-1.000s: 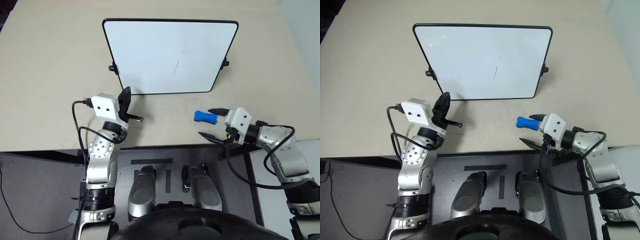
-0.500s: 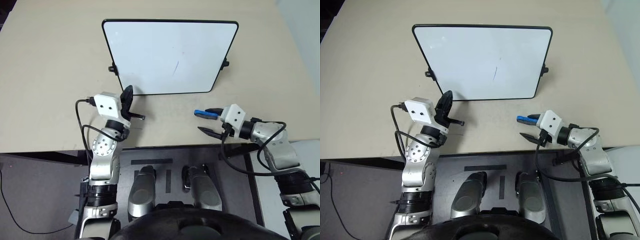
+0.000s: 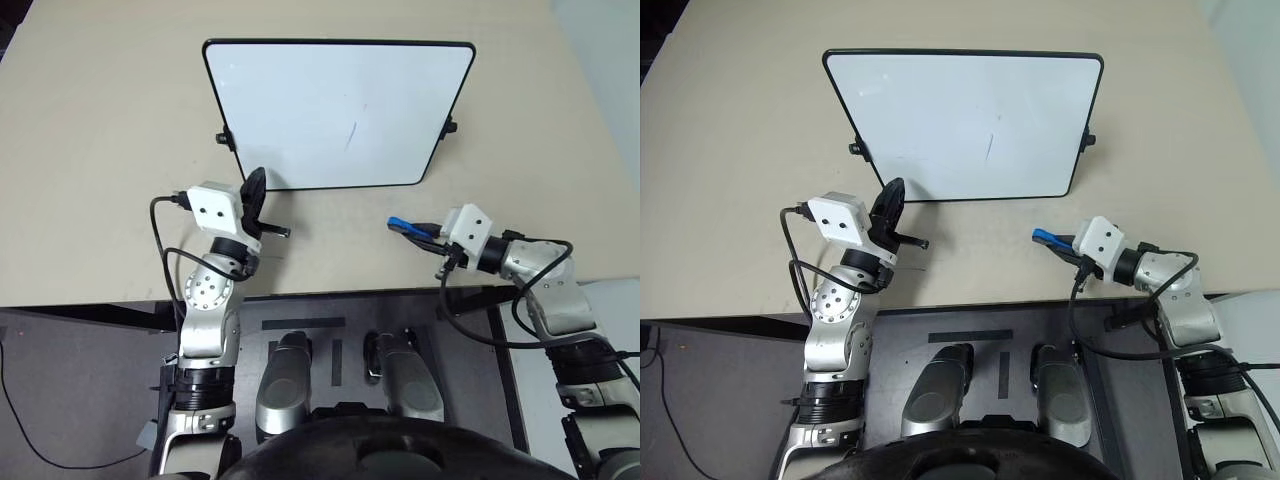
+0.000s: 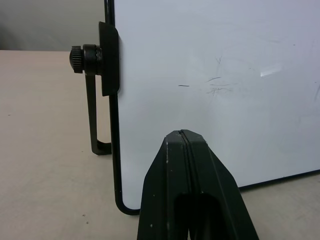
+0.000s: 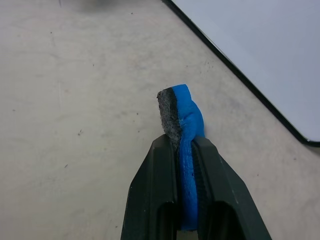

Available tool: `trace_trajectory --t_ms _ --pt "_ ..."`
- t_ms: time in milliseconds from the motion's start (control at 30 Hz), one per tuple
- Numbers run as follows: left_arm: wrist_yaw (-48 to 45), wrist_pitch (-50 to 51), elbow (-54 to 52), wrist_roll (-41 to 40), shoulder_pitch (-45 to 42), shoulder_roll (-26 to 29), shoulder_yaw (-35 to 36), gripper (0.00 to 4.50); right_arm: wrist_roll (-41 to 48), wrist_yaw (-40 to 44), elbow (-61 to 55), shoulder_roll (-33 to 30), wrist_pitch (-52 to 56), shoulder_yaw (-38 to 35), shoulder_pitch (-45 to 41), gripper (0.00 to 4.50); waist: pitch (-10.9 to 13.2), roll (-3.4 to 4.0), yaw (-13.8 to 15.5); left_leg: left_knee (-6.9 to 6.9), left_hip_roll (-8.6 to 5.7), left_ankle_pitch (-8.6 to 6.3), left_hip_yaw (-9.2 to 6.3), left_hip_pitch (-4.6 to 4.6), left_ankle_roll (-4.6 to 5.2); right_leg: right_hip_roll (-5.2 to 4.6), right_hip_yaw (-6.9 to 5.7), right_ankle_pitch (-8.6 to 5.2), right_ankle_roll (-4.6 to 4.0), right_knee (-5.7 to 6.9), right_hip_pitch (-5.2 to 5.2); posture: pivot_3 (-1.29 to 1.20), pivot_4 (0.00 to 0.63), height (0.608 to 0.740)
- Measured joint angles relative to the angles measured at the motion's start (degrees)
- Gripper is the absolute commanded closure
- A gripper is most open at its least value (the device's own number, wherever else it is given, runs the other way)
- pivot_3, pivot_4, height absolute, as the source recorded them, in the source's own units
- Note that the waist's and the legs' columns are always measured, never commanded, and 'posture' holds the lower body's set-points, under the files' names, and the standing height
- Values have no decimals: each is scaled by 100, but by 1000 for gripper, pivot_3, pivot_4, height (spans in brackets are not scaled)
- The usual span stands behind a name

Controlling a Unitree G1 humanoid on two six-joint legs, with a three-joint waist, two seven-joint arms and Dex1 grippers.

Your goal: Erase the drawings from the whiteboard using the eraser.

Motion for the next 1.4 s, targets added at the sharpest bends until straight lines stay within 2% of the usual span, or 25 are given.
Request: trace_trajectory --t_ms 133,267,367,467,700,867,1100,1400 --pt "-1 -8 17 0 -30 3 3 4500 -283 -166 10 254 -379 182 -589 4416 1 1 -36 0 8 1 1 4 1 0 0 5 -7 2 -4 0 150 740" --pt "-1 -15 74 3 -124 -10 -41 4500 -1212 -894 493 626 -1586 374 -1959 4416 2 5 -71 -4 34 3 -13 10 10 -9 1 35 -22 2 -27 0 150 740" --pt "17 -22 84 3 -114 1 -2 4500 -1883 -1517 1026 714 -2398 493 -2444 4416 1 3 -26 -6 36 -4 -17 10 12 -15 0 35 -22 2 -32 0 150 740" --pt "76 -35 86 6 -109 -1 11 4500 -2417 -2099 1681 868 -3032 656 -2636 4416 1 4 -13 -3 34 -14 -4 -8 15 -27 5 41 -23 8 -58 0 150 740" --pt "123 -79 86 8 -106 -10 1 4500 -3243 -2850 2629 960 -3797 1016 -3099 4416 1 4 -31 4 34 -15 -1 -30 14 -29 10 57 -34 41 -102 0 150 740" --pt "145 -103 86 10 -105 -9 2 4500 -3527 -3009 3169 999 -4013 1286 -3160 4416 1 4 -38 17 34 -14 -2 -28 13 -30 13 64 -44 70 -109 0 150 740" --pt "163 -112 86 9 -105 -4 1 4500 -3630 -3100 3512 1034 -4080 1367 -3160 4416 1 4 -51 34 34 -12 -1 -30 12 -30 14 74 -57 74 -110 0 150 740" --pt "147 -112 86 7 -107 4 0 4500 -3958 -3984 3345 926 -4128 1327 -3156 4416 2 5 -49 34 35 -11 0 -40 12 -30 16 75 -56 74 -121 0 150 740"
